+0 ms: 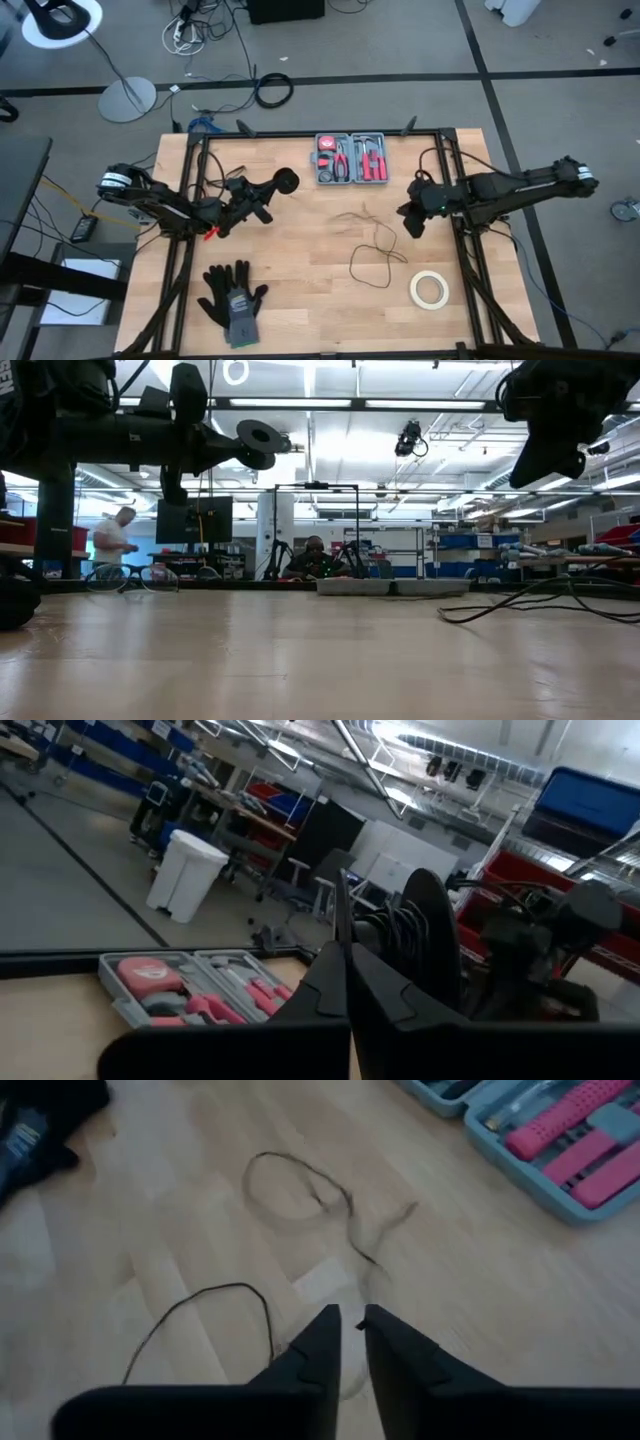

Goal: Coil cords
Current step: Coil the black wire onto the black spool

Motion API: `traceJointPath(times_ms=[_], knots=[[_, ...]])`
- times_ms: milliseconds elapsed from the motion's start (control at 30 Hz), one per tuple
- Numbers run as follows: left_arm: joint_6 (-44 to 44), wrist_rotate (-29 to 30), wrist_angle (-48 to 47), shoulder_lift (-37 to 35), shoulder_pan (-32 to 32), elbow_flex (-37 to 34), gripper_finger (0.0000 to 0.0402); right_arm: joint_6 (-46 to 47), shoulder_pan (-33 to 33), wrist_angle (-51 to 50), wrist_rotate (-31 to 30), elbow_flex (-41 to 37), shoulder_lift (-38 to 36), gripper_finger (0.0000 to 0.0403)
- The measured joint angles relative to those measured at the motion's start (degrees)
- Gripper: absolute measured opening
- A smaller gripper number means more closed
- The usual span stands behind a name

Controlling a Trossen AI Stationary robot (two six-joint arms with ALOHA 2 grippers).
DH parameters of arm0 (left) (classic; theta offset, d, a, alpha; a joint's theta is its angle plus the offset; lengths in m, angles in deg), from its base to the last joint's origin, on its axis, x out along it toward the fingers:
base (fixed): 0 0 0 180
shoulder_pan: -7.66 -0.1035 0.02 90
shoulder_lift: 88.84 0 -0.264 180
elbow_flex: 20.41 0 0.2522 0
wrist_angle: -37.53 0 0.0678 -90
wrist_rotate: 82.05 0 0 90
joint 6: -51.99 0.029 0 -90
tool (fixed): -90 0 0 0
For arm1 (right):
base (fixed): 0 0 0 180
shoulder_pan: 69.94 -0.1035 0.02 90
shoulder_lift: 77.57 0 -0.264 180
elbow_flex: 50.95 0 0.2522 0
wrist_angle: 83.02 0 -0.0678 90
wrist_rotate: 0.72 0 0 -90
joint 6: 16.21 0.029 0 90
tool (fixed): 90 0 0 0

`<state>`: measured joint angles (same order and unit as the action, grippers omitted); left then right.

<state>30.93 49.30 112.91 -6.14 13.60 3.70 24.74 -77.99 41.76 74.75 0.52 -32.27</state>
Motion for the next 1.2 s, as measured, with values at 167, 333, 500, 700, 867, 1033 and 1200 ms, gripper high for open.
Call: traceJointPath(times_ms=[167,333,500,700,867,1033,1200], knots=[[0.09,-0.47,0.04,0.00,0.02,0.00,0.0000,-1.24,0.01,3.84,-0.48,0.00,5.60,0.0104],[0.11,-0.66,-0.19,0.04,0.02,-0.04,0.0000,-7.39,0.04,19.73,-3.45,0.00,14.66,0.0137],[0.13,-0.92,-0.19,0.07,0.02,-0.04,0.0000,-16.02,0.91,42.87,-3.75,0.08,28.07,0.0141],[-0.09,-2.20,-0.20,0.07,0.07,-0.04,0.0000,-23.39,2.68,69.11,-3.31,0.11,46.30,0.0137],[-0.14,-2.29,-0.23,0.07,0.07,-0.04,0.0000,-24.72,4.17,79.24,1.00,3.49,58.17,0.0137],[-0.15,-2.32,-0.23,0.09,0.07,-0.02,0.0000,-28.10,5.17,78.97,1.10,9.45,66.29,0.0133],[-0.19,-2.36,-0.30,0.11,0.07,-0.02,0.0000,-29.55,5.45,79.02,2.77,14.14,70.33,0.0132]])
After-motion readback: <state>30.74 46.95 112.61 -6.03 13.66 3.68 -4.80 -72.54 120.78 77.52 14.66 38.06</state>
